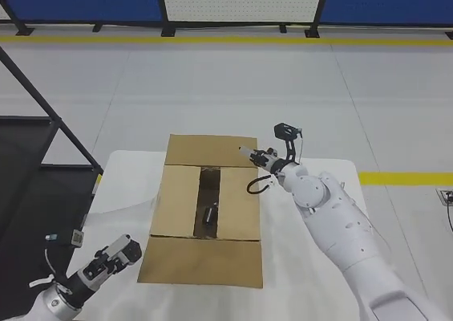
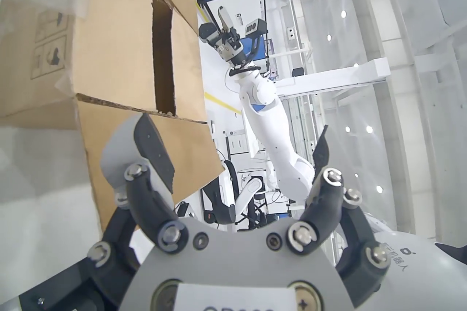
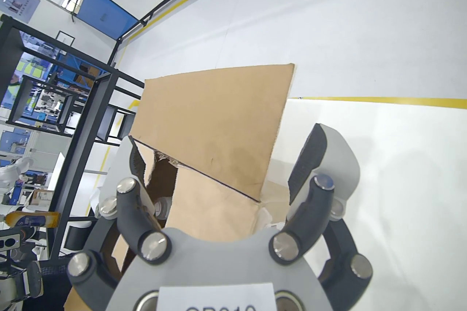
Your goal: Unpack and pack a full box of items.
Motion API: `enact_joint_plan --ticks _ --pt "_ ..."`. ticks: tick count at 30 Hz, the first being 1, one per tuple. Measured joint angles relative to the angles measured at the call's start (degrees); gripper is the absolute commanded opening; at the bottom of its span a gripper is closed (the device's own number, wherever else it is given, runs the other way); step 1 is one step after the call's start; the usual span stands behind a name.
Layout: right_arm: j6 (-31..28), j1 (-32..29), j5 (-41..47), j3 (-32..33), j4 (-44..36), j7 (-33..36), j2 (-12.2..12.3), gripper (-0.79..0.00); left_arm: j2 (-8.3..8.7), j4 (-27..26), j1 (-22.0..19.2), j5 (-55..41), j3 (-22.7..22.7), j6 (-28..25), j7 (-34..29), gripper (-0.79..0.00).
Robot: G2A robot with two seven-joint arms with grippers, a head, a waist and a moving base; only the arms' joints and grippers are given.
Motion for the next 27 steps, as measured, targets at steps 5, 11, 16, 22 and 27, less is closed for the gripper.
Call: enact_joint_plan --ticks 5,11,16,22,27 --pt "-4.1 3.1 2.5 -1.5 7.8 -0.9 -1.9 0.0 0.83 1.3 1.1 0.1 -1.1 0.2 -6.9 0.0" --pt "-11.0 5.3 6.6 -1.4 13.6 1.1 -3.3 0.0 1.55 2.4 1.5 0.9 -0.8 0.6 -11.2 0.0" --pt "-14.5 6.4 8.2 -0.9 16.2 1.1 -3.7 0.0 2.13 2.8 1.4 2.0 0.5 1.4 -14.2 0.0" --pt "-17.8 6.6 9.0 -0.3 17.0 0.7 -3.6 0.0 2.69 3.2 1.1 2.4 2.1 1.5 -16.4 0.0" --pt "-20.1 6.6 9.2 0.2 16.9 0.9 -3.2 0.0 3.09 3.3 1.1 0.7 2.9 1.5 -18.3 0.0"
